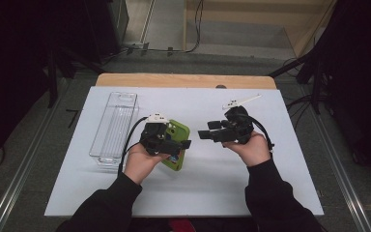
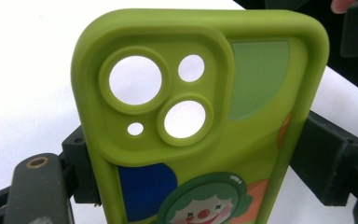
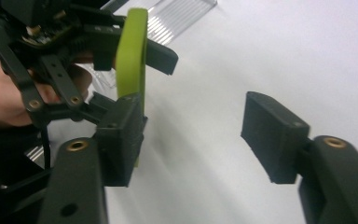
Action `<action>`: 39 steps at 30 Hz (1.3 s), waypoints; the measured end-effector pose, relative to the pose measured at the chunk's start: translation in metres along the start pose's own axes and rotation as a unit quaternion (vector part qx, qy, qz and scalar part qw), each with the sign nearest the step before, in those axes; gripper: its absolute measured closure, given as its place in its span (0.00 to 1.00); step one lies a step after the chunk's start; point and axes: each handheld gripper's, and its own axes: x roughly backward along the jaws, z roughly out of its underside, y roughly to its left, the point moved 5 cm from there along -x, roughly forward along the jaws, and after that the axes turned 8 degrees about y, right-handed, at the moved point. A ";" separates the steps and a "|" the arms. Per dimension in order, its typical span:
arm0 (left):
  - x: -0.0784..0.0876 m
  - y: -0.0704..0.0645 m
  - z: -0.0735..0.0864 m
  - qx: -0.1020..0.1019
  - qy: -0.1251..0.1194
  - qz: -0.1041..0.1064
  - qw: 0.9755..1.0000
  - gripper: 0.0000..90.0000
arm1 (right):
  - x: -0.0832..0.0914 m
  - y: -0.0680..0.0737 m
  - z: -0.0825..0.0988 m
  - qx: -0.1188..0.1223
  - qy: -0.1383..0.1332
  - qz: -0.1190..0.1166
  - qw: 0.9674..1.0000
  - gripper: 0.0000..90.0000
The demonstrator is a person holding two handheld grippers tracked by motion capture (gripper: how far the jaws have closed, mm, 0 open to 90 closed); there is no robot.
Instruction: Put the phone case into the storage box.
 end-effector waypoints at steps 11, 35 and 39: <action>0.003 -0.001 -0.001 0.001 -0.001 0.008 1.000 0.20 | -0.007 -0.008 0.010 0.021 0.002 0.005 1.000 0.30; 0.007 0.001 -0.002 0.001 -0.003 0.009 1.000 0.20 | -0.012 -0.011 0.043 0.042 0.025 0.020 0.999 0.28; 0.008 0.000 -0.002 0.002 -0.005 0.011 1.000 0.20 | -0.012 -0.009 0.049 0.054 0.025 0.018 0.998 0.28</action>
